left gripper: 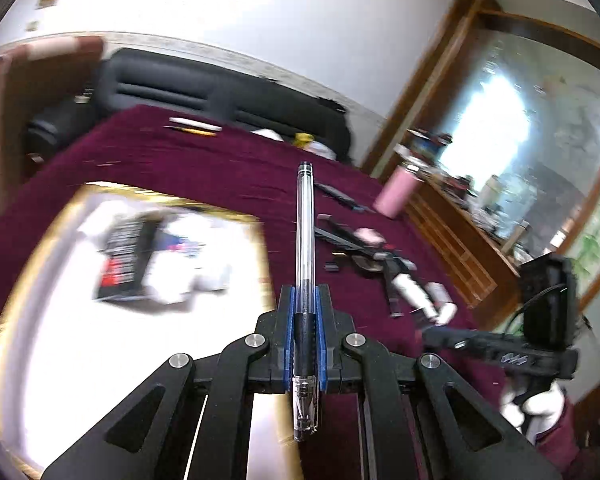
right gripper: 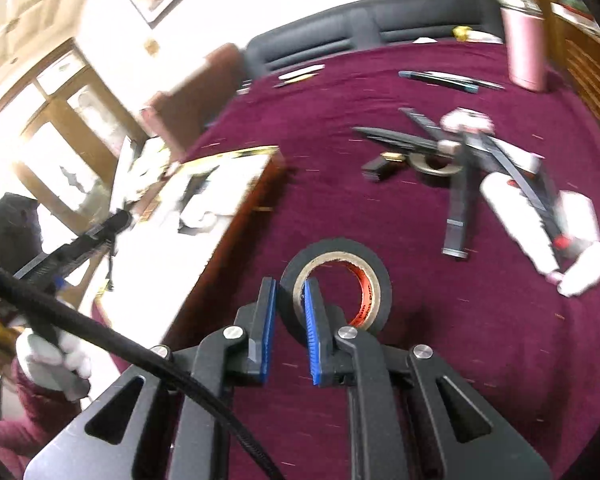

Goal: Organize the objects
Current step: 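Grasp the clear ballpoint pen with the left gripper, then carry the pen and tape roll into the tray and open both grippers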

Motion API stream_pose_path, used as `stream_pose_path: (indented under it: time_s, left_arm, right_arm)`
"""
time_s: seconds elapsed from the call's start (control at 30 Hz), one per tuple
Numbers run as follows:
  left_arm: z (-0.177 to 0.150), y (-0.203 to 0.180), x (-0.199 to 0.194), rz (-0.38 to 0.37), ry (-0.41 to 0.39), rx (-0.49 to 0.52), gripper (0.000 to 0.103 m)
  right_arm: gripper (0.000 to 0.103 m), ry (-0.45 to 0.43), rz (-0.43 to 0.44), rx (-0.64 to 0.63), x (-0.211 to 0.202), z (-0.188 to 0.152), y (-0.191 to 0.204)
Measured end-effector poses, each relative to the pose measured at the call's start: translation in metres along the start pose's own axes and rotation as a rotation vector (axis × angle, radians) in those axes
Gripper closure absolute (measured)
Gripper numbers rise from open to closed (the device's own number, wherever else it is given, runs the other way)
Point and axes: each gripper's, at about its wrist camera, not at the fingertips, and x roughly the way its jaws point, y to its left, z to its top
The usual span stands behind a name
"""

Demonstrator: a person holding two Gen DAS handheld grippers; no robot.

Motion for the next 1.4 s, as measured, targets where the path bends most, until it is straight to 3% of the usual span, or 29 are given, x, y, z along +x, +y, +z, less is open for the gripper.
stream_pose_path:
  time_s: [0.27,0.4,0.57,0.73,0.97,1.1,1.17,1.23,1.27,1.4]
  left_arm:
    - [-0.007,0.092,-0.019,0.209,0.088,-0.079,0.096]
    - [0.008,0.120,0.001,0.246,0.167,-0.067,0.095]
    - [0.019,0.149,0.045,0.282,0.326,-0.052,0.096]
    - [0.023,0.151,0.059,0.299,0.386,0.001,0.095]
    - [0.022,0.155,0.048,0.251,0.339,-0.058,0.093]
    - [0.026,0.155,0.023,0.229,0.268,-0.066,0.092]
    - [0.028,0.154,0.004,0.223,0.212,-0.068,0.086]
    - [0.027,0.152,-0.015,0.216,0.157,-0.079,0.066]
    - [0.025,0.152,-0.027,0.206,0.126,-0.091,0.062]
    - [0.012,0.159,-0.061,0.148,0.043,-0.113,0.060]
  right_arm:
    - [0.091,0.113,0.157,-0.104,0.079,0.025,0.087]
    - [0.091,0.201,0.198,-0.118,0.135,0.034,0.120]
    - [0.091,0.298,0.192,-0.118,0.199,0.039,0.147]
    - [0.090,0.341,0.170,-0.113,0.234,0.044,0.162]
    - [0.090,0.338,0.145,-0.127,0.251,0.053,0.169]
    - [0.089,0.354,0.163,-0.087,0.259,0.059,0.164]
    - [0.089,0.328,0.192,-0.062,0.252,0.063,0.160]
    - [0.089,0.284,0.182,-0.077,0.232,0.066,0.157]
    - [0.086,0.265,0.144,-0.092,0.224,0.065,0.157]
    - [0.081,0.300,0.069,-0.099,0.208,0.053,0.147]
